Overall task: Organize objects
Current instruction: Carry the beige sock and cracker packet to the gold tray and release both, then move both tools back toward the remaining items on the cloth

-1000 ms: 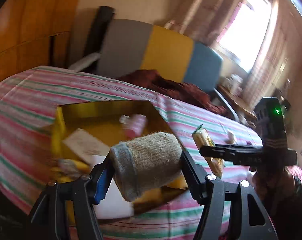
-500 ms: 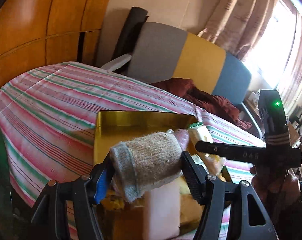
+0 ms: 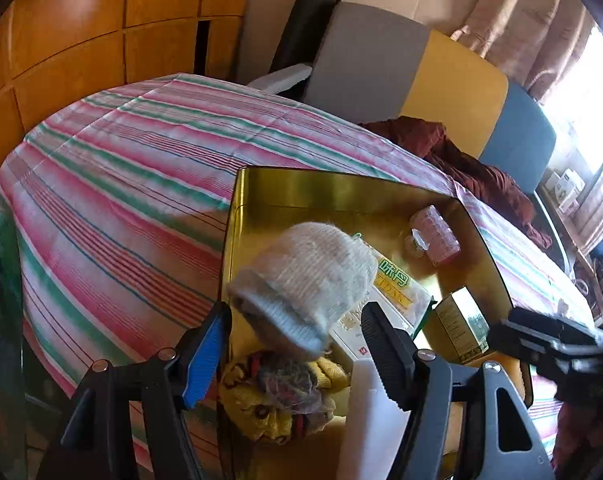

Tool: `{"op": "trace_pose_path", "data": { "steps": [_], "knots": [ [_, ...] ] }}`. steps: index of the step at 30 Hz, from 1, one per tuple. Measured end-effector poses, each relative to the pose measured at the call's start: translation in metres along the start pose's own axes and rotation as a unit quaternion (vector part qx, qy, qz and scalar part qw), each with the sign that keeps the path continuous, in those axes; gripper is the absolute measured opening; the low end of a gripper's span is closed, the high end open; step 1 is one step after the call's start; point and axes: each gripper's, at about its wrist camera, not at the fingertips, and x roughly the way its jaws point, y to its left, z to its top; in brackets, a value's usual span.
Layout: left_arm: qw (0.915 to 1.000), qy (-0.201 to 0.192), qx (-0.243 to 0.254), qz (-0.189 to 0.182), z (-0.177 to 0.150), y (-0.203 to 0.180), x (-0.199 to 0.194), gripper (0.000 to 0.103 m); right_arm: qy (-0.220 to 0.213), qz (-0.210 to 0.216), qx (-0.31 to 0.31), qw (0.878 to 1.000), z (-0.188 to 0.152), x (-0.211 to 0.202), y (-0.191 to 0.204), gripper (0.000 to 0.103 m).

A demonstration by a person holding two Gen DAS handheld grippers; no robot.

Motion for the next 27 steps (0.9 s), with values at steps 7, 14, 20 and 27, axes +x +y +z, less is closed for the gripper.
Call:
{"op": "trace_pose_path", "data": {
  "steps": [7,14,20,27],
  "knots": [
    [0.9992,-0.039,0.004,0.011,-0.002,0.004,-0.028,0.068,-0.016,-0.016,-0.017,1.0,-0.013,-0.012,0.011,0.097],
    [0.9956,-0.086,0.026,0.027,-0.011,-0.005,-0.063,0.068,-0.045,-0.043,-0.031,0.998,-0.027,-0.031,0.024,0.103],
    [0.992,-0.108,0.063,0.017,-0.02,-0.027,-0.086,0.068,-0.057,-0.058,-0.042,0.996,-0.042,-0.044,0.031,0.103],
    [0.9896,-0.107,0.095,-0.002,-0.033,-0.048,-0.095,0.068,-0.071,-0.078,-0.048,0.993,-0.054,-0.058,0.032,0.103]
  ]
}}
